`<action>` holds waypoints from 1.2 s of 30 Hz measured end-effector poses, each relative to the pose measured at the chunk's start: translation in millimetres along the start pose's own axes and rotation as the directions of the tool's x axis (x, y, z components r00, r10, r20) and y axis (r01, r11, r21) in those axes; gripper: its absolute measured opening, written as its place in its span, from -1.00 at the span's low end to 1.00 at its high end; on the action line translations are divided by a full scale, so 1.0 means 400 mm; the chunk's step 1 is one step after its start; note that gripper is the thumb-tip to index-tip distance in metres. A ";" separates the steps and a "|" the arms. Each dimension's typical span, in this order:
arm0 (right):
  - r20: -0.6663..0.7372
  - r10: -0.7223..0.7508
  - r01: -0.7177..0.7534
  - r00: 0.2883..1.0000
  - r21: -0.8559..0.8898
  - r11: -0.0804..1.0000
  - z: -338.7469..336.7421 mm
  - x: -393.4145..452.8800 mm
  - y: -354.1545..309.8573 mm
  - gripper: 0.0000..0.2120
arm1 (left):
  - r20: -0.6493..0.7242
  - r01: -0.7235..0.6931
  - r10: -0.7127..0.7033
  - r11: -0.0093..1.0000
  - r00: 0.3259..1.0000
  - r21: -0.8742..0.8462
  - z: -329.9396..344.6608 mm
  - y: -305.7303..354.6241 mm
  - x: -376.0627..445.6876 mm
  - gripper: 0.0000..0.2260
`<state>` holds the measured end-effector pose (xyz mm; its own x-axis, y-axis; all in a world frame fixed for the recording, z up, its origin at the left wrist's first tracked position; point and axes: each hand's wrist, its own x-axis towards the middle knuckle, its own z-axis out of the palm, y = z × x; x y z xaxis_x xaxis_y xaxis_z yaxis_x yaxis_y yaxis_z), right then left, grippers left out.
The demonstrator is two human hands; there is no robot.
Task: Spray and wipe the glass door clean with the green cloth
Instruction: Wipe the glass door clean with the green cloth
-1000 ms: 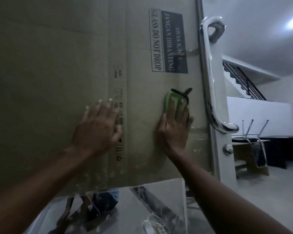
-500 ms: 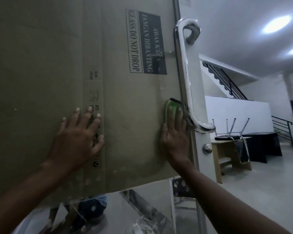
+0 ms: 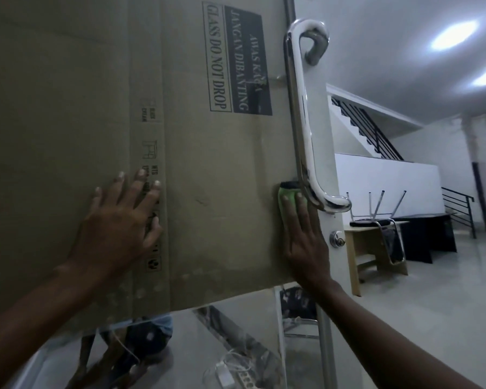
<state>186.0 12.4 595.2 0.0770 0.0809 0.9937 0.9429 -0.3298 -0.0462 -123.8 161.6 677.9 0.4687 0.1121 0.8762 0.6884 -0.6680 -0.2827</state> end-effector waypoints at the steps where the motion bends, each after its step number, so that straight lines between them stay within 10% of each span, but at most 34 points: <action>1: 0.010 -0.007 0.008 1.000 -0.024 1.000 0.001 -0.026 0.013 -0.39 | -0.002 -0.007 0.007 1.000 1.000 -0.001 0.001 -0.003 0.000 -0.42; 17: -0.056 0.363 -0.345 0.930 0.208 0.915 0.044 -0.100 -0.119 -0.38 | 0.043 -0.094 0.096 0.995 0.994 -0.041 0.013 -0.060 0.003 -0.35; 20: 0.018 0.017 -0.020 1.000 0.161 0.987 0.078 -0.129 -0.229 -0.42 | 0.058 -0.080 0.084 0.994 0.995 -0.072 -0.004 -0.052 0.003 -0.38; 24: 0.112 -0.533 0.522 0.839 0.117 0.845 0.061 -0.090 -0.209 -0.52 | 0.076 -0.042 0.055 0.986 0.996 -0.163 -0.031 -0.070 -0.015 -0.33; 27: 0.005 -0.144 0.142 0.990 0.101 0.985 0.061 -0.029 -0.154 -0.48 | 0.004 0.008 -0.007 0.981 1.000 -0.194 -0.047 -0.107 -0.054 -0.36; 31: -0.076 0.330 -0.323 0.941 0.097 0.941 0.086 -0.008 -0.229 -0.36 | 0.005 0.049 -0.049 0.994 0.999 -0.093 -0.042 -0.179 -0.122 -0.41; 36: 0.060 -0.311 0.305 0.949 0.091 0.948 0.106 -0.125 -0.361 -0.43 | 0.075 0.030 -0.026 0.998 0.997 -0.053 -0.035 -0.225 -0.135 -0.38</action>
<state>59.9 95.9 547.7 -0.2004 0.2361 0.9508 0.9468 -0.2029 0.2499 -218.8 205.2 661.3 0.4909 0.1844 0.8515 0.6720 -0.7022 -0.2353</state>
